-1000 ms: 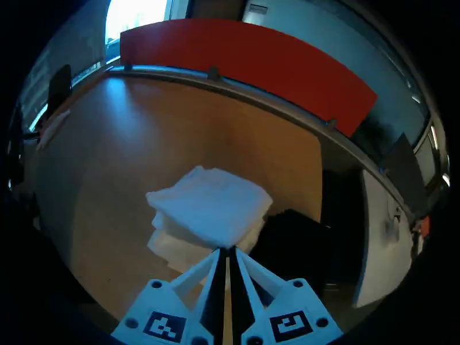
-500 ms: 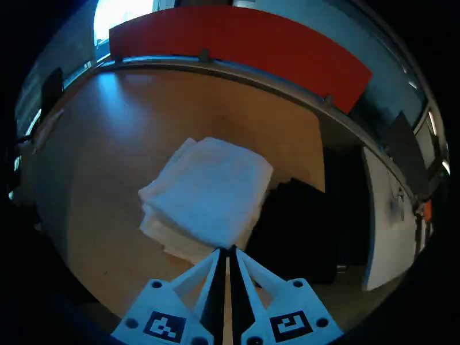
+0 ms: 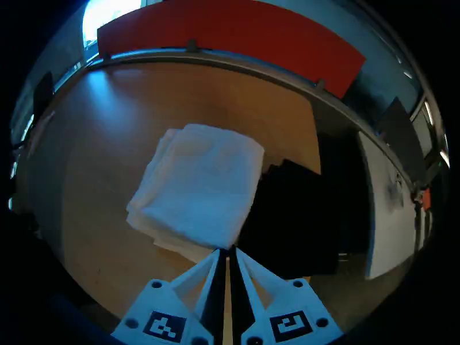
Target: Fold towel
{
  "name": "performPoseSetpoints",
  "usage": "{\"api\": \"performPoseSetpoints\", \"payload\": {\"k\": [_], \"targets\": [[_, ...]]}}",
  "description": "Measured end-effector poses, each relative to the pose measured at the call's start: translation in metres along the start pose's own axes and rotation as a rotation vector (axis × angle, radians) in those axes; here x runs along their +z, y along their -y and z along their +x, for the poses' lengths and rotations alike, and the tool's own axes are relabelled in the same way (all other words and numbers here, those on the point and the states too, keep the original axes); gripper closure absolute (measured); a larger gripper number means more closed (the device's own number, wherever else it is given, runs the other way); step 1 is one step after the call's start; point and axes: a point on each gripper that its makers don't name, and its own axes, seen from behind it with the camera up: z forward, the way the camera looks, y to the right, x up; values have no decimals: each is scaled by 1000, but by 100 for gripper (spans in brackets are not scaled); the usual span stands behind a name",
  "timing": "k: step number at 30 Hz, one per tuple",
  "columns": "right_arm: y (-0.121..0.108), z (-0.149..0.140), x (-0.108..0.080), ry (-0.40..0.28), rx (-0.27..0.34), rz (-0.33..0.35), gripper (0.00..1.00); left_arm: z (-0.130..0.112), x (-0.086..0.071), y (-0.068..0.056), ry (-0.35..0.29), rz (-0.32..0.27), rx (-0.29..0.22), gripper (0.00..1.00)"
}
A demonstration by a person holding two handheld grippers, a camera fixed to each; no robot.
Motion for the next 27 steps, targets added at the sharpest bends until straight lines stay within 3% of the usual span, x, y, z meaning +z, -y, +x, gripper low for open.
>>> {"api": "performPoseSetpoints", "payload": {"k": [10, 16, 23, 27], "targets": [[3, -2, 5, 4, 3, -18, 94, 0, 1, -1, 1, -2, 4, 8], [6, -3, 4, -1, 3, -24, 79, 0, 2, 0, 0, 0, 0, 8], [10, -2, -2, -22, 0, -40, 27, -1, 3, 1, -3, -3, -6, 8], [14, 5, -3, -43, 15, -41, 11, -1, 4, 2, -5, -4, -7, 8]]}}
